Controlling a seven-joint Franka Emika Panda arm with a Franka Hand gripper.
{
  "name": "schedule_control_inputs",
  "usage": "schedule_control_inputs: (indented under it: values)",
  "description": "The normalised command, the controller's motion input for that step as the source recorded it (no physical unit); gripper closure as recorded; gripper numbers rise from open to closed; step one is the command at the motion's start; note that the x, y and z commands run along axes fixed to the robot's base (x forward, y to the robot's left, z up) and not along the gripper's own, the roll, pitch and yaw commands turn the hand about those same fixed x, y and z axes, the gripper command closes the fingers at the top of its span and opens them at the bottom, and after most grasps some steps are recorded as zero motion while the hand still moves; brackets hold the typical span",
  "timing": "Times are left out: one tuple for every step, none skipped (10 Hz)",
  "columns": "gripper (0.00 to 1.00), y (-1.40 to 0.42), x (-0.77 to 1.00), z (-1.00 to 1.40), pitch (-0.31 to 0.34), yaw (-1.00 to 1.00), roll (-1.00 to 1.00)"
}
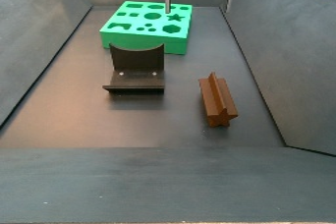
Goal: Pick up the star object. Move up. Place the star object on the fixture. Regrasp the star object. Move to above the board. Insert the star object.
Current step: Pick up the star object.
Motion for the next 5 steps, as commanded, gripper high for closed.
schedule_control_inputs:
  values:
    - [0.00, 0.00, 0.00, -0.02, 0.000, 0.00, 0.02]
    - [0.00, 0.11, -0.12, -0.06, 0.000, -0.18, 0.00]
    - [0.00, 0.23, -0.44, -0.44, -0.086, -0.49, -0.03]
    - [0.00, 0.21, -0.41, -0.57, -0.149, -0.53, 0.00]
    - [0.00, 0.19, -0.55, -0.67, -0.217, -0.49, 0.01]
